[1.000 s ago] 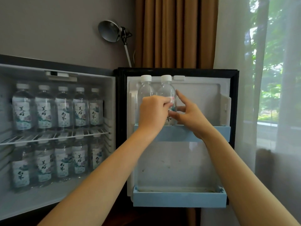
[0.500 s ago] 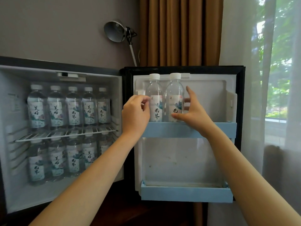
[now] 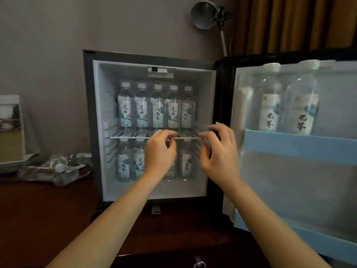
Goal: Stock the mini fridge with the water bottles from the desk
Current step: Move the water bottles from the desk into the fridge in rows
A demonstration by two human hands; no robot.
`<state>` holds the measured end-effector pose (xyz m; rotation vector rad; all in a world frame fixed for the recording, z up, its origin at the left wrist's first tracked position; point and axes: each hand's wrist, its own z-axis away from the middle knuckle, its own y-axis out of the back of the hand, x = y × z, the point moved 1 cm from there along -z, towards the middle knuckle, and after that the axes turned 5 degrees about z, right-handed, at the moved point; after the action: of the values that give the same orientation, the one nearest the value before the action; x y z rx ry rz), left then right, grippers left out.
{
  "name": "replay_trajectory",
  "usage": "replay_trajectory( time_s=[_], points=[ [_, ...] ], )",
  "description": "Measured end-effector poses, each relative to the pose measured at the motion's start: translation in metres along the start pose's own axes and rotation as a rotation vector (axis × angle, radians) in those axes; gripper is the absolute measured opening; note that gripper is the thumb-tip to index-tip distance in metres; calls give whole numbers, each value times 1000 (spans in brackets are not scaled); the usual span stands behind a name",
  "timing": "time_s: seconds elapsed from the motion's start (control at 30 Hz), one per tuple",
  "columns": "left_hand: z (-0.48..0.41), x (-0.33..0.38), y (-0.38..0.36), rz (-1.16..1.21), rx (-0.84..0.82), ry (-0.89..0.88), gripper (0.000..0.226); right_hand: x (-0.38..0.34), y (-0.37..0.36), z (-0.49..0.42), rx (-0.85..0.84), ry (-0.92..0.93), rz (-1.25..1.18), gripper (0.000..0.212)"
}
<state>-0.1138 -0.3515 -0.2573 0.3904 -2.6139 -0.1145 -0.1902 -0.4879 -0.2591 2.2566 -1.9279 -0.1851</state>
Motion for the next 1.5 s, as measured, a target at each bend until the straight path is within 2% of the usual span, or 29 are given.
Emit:
replay_trajectory(
  time_s=[0.2,0.37,0.47,0.6,0.7,0.87,1.03,1.2,1.3,1.5],
  points=[
    [27,-86,81,-184,56,159,14,-85,-98,40,-385,11,-246,17],
    [54,-152,148,-332,123,281,15,-163,-167,74,-727,3,-488,25],
    [68,-190,188,-389,149,380,17,-207,-197,82,-843,-59,-641,29],
    [78,-244,229,-428,164,538,23,-257,-238,85,-932,-123,-719,37],
    [75,-282,236,-403,132,651,28,-279,-275,82,-1024,-176,-584,54],
    [55,-326,225,-344,62,714,27,-288,-341,62,-1266,-322,-71,78],
    [64,-349,226,-359,30,680,27,-285,-402,61,-1366,-500,157,77],
    [65,-346,233,-382,52,588,26,-278,-426,65,-1274,-720,138,61],
    [68,-346,232,-365,43,587,25,-276,-424,67,-1235,-700,152,53],
    [74,-346,236,-403,50,595,23,-293,-392,78,-1272,-444,136,54]
  ],
)
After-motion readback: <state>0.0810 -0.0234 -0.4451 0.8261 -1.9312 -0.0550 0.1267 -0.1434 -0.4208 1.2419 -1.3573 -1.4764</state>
